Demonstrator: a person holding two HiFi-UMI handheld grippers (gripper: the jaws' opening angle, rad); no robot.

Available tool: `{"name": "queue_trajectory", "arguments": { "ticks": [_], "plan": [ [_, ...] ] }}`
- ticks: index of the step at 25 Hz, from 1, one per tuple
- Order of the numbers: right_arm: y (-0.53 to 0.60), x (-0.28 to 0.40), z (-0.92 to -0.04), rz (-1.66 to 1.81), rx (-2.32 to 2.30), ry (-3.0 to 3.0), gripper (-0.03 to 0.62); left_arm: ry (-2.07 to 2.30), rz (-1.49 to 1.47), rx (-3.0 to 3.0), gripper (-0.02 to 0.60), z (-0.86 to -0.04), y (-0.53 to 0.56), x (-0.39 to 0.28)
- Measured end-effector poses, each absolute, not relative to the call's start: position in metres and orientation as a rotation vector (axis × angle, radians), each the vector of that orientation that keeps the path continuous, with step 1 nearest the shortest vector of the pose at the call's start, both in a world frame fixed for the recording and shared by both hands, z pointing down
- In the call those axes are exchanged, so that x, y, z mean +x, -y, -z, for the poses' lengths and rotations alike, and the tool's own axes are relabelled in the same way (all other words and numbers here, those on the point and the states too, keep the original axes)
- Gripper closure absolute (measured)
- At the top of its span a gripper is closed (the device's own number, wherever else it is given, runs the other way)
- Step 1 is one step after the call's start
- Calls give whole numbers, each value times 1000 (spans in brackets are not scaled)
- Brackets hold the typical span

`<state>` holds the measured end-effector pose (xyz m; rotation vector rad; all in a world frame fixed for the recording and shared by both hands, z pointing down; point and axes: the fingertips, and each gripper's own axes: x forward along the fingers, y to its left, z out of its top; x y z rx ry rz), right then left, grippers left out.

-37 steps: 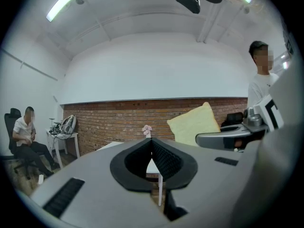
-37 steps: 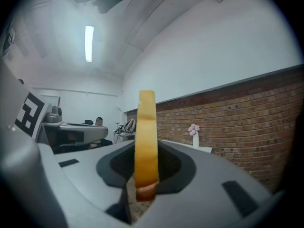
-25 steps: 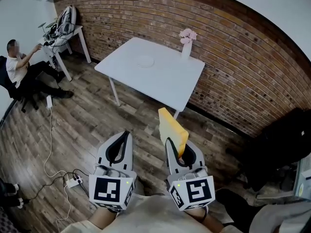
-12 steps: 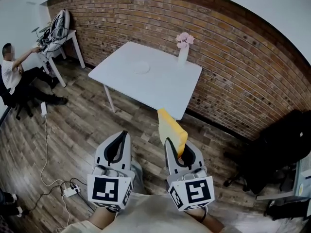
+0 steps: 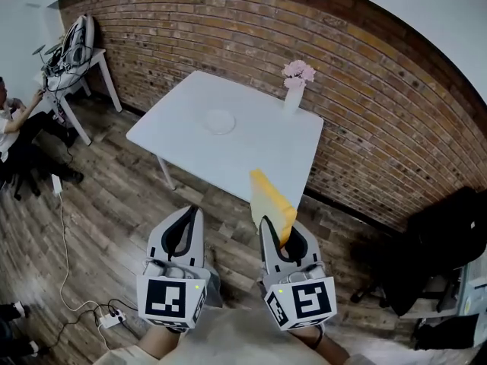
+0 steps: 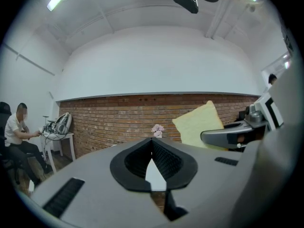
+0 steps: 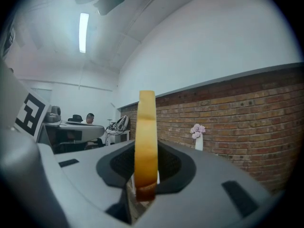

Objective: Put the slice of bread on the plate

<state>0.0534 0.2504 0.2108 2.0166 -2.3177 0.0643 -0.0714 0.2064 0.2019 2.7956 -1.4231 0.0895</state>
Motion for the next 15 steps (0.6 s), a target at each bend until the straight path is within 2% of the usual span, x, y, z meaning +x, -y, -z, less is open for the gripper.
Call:
{"name": "queue_trajectory", "arguments": {
  "ticks": [15],
  "plan": [
    [-48,66,-222,-170,2067,2221,502,1258,-164,2824,572,-207,-1,-48]
  ]
}}
